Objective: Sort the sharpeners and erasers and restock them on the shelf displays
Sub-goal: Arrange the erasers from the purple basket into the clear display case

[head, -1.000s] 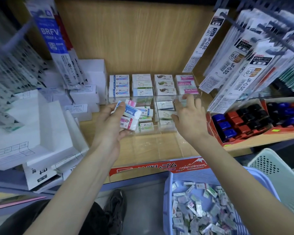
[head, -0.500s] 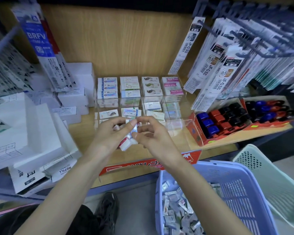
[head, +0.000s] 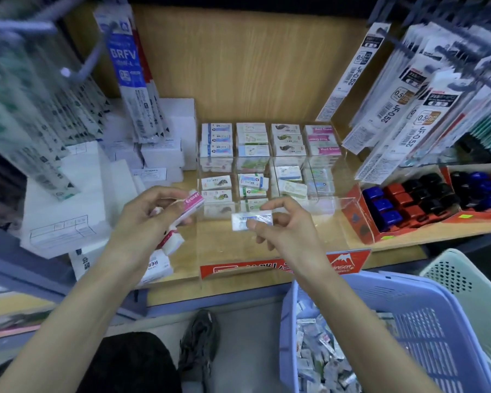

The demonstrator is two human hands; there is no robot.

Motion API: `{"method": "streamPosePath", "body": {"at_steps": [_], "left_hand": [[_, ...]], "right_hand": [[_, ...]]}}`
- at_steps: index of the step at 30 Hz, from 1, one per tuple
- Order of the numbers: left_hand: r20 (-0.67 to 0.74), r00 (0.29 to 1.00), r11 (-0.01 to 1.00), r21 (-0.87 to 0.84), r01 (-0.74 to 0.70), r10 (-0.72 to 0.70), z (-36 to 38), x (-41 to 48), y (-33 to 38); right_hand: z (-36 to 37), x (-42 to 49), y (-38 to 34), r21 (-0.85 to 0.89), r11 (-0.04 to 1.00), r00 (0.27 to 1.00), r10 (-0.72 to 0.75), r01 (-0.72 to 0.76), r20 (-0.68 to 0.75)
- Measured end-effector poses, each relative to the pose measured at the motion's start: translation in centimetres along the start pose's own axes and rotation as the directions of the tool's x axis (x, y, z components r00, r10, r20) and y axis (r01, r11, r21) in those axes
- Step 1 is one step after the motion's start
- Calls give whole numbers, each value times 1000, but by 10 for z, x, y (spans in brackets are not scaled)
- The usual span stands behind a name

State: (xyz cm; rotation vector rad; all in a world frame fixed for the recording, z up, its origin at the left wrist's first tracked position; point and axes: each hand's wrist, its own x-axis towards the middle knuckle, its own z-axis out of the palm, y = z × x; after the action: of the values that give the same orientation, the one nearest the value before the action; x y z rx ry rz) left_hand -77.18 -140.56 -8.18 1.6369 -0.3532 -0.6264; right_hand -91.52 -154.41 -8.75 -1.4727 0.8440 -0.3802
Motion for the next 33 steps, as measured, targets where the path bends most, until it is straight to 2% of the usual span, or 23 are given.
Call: {"method": "streamPosePath", "body": {"at_steps": [4, 7, 9, 11, 13, 14, 17, 21, 23, 24, 26, 27, 28, 29, 30, 31, 32, 33], "left_hand": [[36, 999, 999, -48, 23, -21, -16, -7, 1], [80, 996, 994, -104, 37, -29, -20, -11, 5], [90, 995, 990, -136, 47, -35, -21, -12, 7], [90, 995, 987, -153, 55, -42, -22, -12, 8], [91, 995, 984, -169, 57, -42, -21, -13, 9], [93, 995, 982, -178, 58, -42, -20, -13, 9], [96, 994, 978, -195, 72, -54, -18, -14, 11], [97, 994, 980, -185, 70, -52, -15, -12, 13], [99, 993, 981, -179, 74, -57, -13, -11, 13], [101, 993, 981, -174, 80, -63, -11, -11, 13], [112, 991, 983, -156, 93, -76, -8, -11, 11], [119, 990, 985, -143, 98, -81, -7, -11, 10], [120, 989, 987, -129, 101, -85, -6, -10, 9], [118, 989, 988, -118, 102, -88, -5, -10, 9], [117, 989, 988, -112, 103, -89, -4, -10, 8], [122, 989, 989, -109, 102, -89, -3, -10, 8], [136, 987, 989, -104, 101, -86, -2, -11, 8], [158, 984, 990, -95, 100, -84, -1, -12, 8]], "right_hand": [[19, 6, 3, 100, 993, 994, 53, -62, 92], [28, 9, 7, 56, 995, 990, 70, -78, 124], [30, 10, 9, -16, 999, 992, 48, -47, 120], [31, 15, 11, -276, 958, 993, -59, 85, 101], [32, 25, 18, -588, 773, 970, -214, 239, 113], [34, 30, 23, -668, 689, 954, -276, 281, 116], [40, 39, 28, -792, 523, 923, -363, 314, 127], [42, 40, 29, -938, 113, 873, -414, 329, 257], [43, 40, 28, -949, 17, 861, -426, 314, 277], [43, 40, 28, -954, 5, 872, -408, 300, 272], [43, 39, 28, -956, 66, 894, -378, 285, 241], [40, 37, 27, -939, 181, 898, -391, 291, 203], [38, 33, 23, -879, 372, 906, -399, 299, 139], [35, 27, 17, -741, 602, 927, -367, 296, 73], [32, 20, 10, -523, 805, 951, -305, 281, 42], [31, 12, 2, -272, 929, 968, -244, 252, 65], [30, 5, -5, -70, 976, 972, -197, 206, 126], [30, -1, -10, 24, 984, 966, -179, 177, 189]]}}
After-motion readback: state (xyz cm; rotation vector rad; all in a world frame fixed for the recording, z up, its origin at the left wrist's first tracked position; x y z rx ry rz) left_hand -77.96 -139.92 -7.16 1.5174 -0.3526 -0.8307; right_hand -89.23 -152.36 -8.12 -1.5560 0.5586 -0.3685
